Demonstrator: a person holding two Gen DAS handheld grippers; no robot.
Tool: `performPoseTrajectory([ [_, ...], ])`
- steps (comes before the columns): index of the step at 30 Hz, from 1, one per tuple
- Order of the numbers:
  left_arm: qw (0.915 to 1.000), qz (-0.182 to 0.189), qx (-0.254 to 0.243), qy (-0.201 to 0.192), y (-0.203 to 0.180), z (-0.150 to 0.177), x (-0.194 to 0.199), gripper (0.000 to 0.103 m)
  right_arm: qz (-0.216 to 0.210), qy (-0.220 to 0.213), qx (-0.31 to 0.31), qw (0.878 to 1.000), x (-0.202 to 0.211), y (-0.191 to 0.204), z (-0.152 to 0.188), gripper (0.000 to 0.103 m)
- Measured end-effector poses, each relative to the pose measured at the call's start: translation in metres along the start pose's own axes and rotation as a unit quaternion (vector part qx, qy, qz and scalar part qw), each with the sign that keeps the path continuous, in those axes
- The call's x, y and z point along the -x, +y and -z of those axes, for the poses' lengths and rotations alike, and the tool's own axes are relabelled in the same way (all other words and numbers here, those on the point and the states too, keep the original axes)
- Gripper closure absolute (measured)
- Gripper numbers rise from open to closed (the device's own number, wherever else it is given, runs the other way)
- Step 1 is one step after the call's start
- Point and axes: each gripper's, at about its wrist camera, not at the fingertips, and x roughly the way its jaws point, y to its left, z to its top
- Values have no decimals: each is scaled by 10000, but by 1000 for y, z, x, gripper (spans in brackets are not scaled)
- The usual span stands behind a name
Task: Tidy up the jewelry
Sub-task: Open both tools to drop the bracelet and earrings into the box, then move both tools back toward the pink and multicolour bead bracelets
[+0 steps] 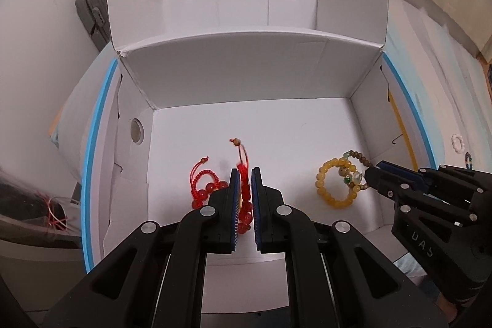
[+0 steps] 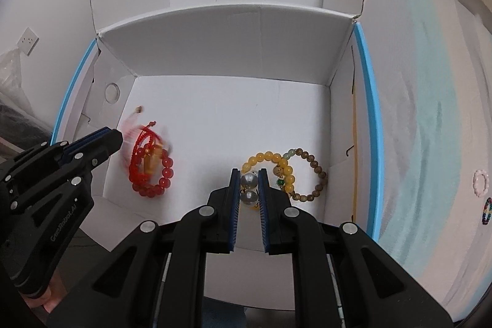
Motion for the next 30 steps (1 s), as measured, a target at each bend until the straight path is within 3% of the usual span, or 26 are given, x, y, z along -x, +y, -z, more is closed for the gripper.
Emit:
performPoseTrajectory([
  [5,9999,-114,-26,-22,-1,2,1,92,-22,-6,-22,10000,-3,0,1,90],
  [8,9999,-143,5,-66,0,3,4,75,-33,-17,-41,10000,-2,0,2,86],
  [11,9998,-161,26,-122,1,3,8,67,-36,-127,-44,9999,6,-2,4,63],
  [14,9996,-189,7,-212,-2,4,15,52,-11,-307,-41,9995,20,-5,5,45],
  [15,9995,-190,-10,-258,-4,4,19,51,16,-403,-33,9992,27,-7,6,35],
  [17,9994,-182,-66,-285,-9,4,24,50,137,-541,30,9984,40,-11,6,28],
  [24,9984,-51,-234,-514,-40,2,43,30,375,-919,-54,9950,81,-43,12,13],
  [30,9966,232,-397,-680,-77,-1,58,19,437,-1173,-382,9914,111,-85,26,12],
])
